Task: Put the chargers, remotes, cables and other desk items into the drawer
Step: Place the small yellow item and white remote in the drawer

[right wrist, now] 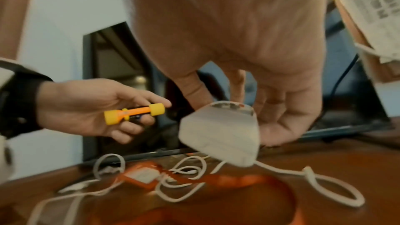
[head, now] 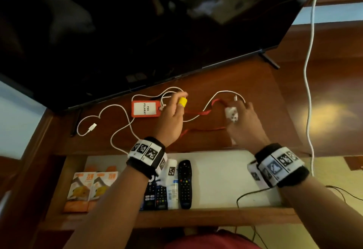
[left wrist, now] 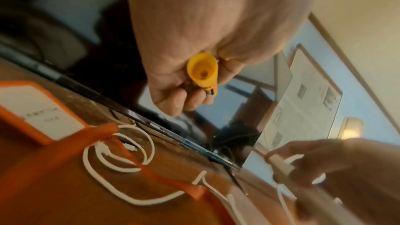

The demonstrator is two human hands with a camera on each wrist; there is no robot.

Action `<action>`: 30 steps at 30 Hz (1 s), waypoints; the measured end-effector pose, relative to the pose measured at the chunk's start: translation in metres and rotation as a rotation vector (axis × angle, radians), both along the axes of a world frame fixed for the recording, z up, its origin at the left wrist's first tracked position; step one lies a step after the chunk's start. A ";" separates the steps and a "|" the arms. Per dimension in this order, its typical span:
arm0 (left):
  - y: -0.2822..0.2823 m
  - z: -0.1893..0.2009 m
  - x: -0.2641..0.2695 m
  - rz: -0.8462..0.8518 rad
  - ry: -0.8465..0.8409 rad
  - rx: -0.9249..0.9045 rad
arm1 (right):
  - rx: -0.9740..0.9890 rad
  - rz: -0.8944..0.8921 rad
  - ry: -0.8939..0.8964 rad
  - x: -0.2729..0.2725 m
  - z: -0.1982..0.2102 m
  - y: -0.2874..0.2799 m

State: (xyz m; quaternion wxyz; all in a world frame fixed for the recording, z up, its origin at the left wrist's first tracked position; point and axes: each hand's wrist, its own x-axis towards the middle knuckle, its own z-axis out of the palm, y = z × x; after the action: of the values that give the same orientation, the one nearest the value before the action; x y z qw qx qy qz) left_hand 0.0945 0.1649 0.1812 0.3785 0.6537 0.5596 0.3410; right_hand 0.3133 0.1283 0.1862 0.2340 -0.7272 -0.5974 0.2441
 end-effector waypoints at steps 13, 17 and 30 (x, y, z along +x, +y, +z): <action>-0.089 -0.122 0.012 -0.247 0.125 -0.758 | -0.790 0.315 0.016 -0.035 -0.110 -0.056; -0.090 -0.142 0.023 -0.191 0.274 -0.813 | -0.859 0.512 -0.115 -0.046 -0.126 -0.052; -0.093 -0.157 0.037 -0.326 0.687 -0.642 | -0.750 0.531 -0.221 -0.062 -0.164 -0.048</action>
State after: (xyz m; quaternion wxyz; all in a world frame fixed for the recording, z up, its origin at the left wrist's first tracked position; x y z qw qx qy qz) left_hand 0.1311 0.0714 0.0241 0.4028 0.6577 0.6192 -0.1475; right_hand 0.2513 0.0801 0.0220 -0.1803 -0.6051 -0.6547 0.4156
